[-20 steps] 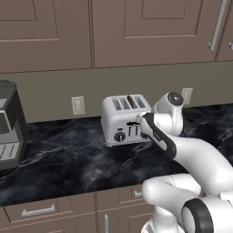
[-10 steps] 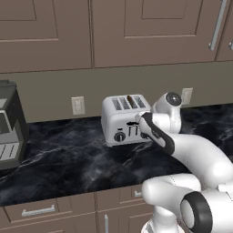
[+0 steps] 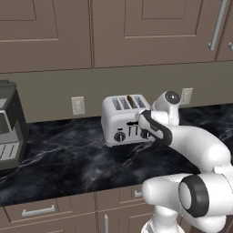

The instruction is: Start the toaster. Once the lever pops up, take the bread to the plate on the dining counter.

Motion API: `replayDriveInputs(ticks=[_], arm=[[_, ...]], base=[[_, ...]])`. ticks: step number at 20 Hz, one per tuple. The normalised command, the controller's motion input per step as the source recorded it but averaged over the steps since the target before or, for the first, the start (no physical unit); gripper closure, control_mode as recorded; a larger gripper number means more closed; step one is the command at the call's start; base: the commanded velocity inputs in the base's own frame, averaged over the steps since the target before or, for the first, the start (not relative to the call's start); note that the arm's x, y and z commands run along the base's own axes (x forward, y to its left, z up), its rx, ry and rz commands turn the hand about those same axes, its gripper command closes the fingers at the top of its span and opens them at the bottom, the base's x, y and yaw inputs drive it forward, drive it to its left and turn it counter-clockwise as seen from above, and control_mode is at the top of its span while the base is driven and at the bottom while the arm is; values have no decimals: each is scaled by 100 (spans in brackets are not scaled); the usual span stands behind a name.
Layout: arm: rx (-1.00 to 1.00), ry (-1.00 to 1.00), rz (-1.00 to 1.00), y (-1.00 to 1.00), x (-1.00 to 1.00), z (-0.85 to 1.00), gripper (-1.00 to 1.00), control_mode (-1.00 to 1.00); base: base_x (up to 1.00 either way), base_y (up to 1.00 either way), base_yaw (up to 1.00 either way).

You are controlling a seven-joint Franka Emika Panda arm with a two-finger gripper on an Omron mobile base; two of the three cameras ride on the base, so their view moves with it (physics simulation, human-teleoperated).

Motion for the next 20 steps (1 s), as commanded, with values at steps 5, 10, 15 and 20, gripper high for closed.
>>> replayDriveInputs(ticks=[5,10,15,20], arm=[[0,0,0,-5,13,-6,-100,-100],[0,0,0,-1,7,-8,-100,-100],[0,0,0,-2,3,-11,-100,-100],[0,0,0,-2,0,-13,-100,-100]], base=[[0,0,0],[0,0,0],[0,0,0],[0,0,0]])
